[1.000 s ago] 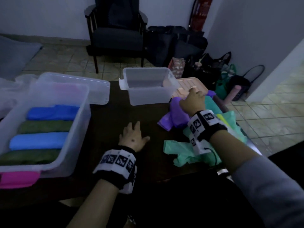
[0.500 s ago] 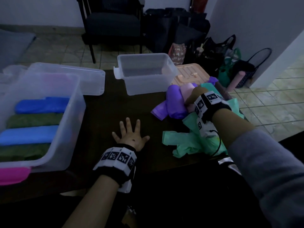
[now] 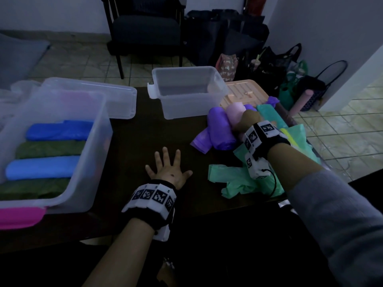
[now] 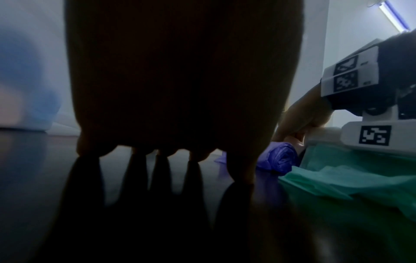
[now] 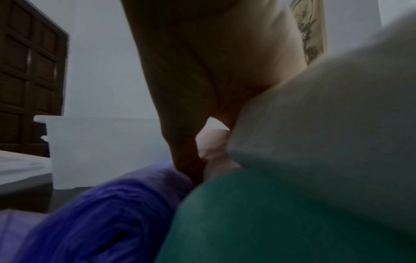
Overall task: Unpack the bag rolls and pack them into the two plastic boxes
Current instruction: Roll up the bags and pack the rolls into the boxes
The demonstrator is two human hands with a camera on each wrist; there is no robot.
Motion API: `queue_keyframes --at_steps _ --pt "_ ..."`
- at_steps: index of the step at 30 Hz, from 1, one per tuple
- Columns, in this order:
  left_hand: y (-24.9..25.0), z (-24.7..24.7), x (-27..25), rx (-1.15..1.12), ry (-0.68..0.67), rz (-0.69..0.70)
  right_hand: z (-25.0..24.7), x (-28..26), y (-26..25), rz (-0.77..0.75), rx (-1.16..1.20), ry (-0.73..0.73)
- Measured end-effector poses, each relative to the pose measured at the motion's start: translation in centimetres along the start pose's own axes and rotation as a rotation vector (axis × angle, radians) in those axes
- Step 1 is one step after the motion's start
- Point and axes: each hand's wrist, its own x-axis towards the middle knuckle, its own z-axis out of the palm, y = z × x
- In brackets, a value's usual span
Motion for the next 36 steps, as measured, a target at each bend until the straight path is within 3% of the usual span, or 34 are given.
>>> queue_keyframes --at_steps 2,4,9,15,22,30,36 --pt "-0.1 0.1 0.0 -0.001 0.002 0.000 -0.1 1.0 -0.4 0.109 0.099 0.019" --pt "-0.2 0.1 0.1 -0.002 0.009 0.005 -0.7 0.7 -1.0 0.124 0.162 0.080" --pt "-0.4 0.3 0.4 -0.005 0.012 0.017 -0.2 -1.1 -3.2 -0.018 0.244 0.193" --pt "-0.7 0.1 0.2 0.007 -0.001 0.062 3.1 -4.7 -7.0 -0.260 0.281 0.061" --pt "-2.6 -1.6 0.7 -0.119 0.005 0.124 6.6 -7.3 -9.0 -0.207 0.322 -0.228" --pt "-4.2 -3.6 -0.5 -0.264 0.057 0.177 7.6 -8.5 -9.9 -0.215 0.454 -0.251" --pt "-4.7 -4.3 -0.9 -0.296 0.118 0.185 6.7 -8.8 -10.9 -0.174 0.604 -0.416"
